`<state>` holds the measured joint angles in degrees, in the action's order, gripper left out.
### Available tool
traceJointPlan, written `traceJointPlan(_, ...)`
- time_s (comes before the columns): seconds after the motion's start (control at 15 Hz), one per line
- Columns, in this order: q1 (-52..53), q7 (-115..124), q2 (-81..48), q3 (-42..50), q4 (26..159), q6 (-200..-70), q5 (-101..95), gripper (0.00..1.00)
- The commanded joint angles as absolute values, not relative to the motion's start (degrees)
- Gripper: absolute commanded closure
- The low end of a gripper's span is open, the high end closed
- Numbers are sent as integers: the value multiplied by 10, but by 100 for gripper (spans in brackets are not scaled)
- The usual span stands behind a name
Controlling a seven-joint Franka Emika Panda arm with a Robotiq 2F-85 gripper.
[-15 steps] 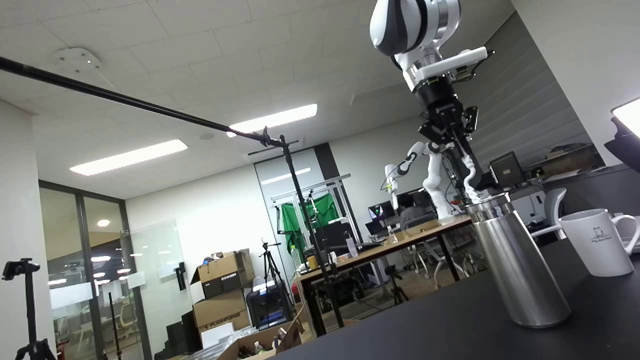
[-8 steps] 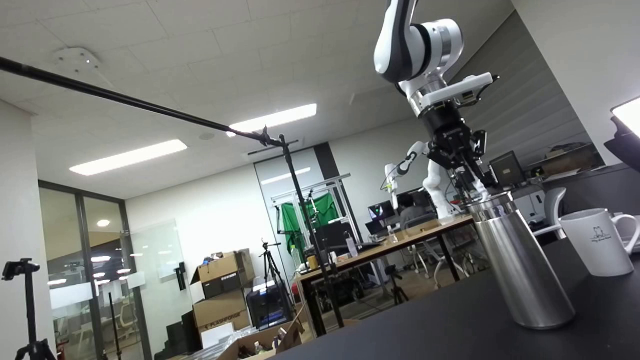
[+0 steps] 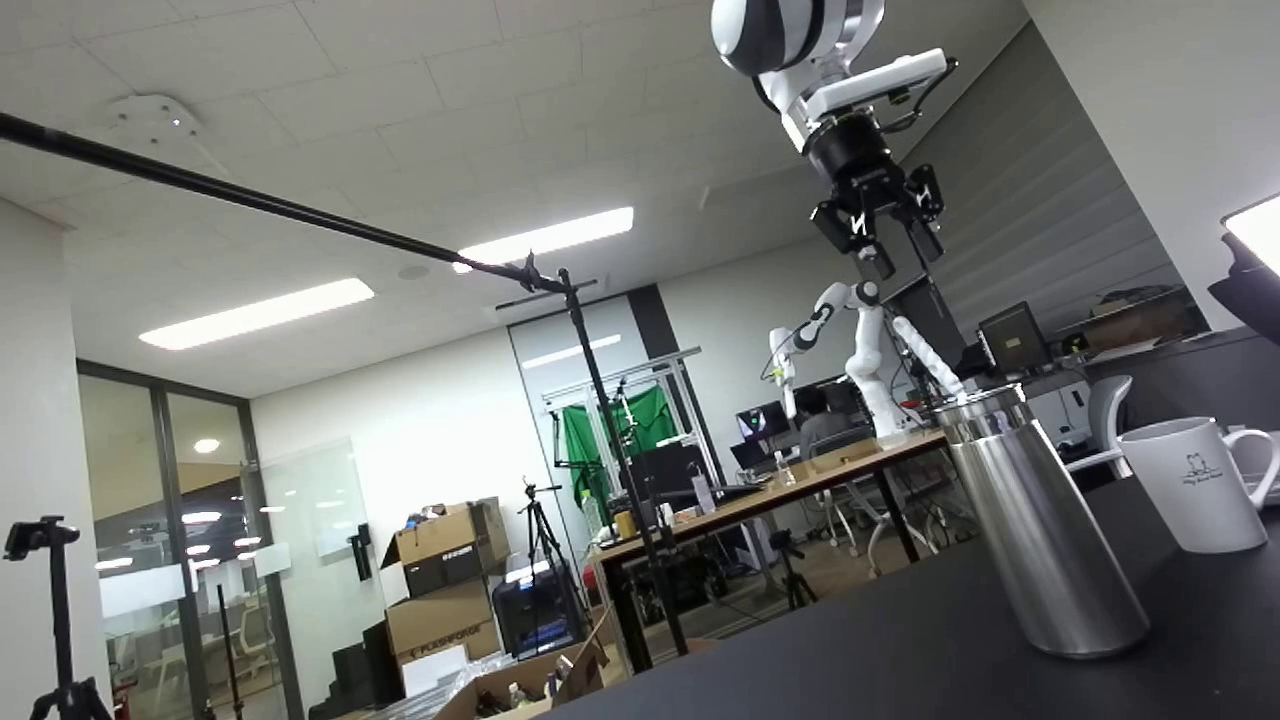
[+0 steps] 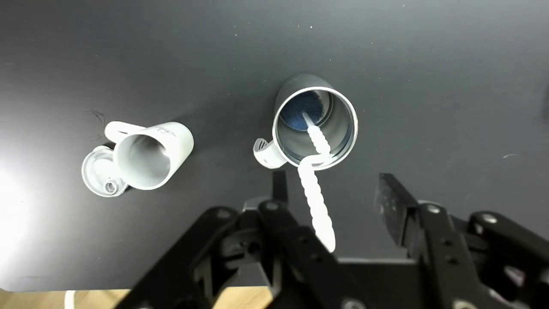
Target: Use the brush to clean the silver bottle
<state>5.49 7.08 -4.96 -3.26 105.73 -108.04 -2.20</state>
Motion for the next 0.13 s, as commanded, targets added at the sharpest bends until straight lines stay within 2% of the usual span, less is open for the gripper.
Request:
traceJointPlan(0.0,52,71,-49,-36,1056,-1079,-22,37)
traceJointPlan(0.07,52,71,-51,-36,1057,-1080,-22,30)
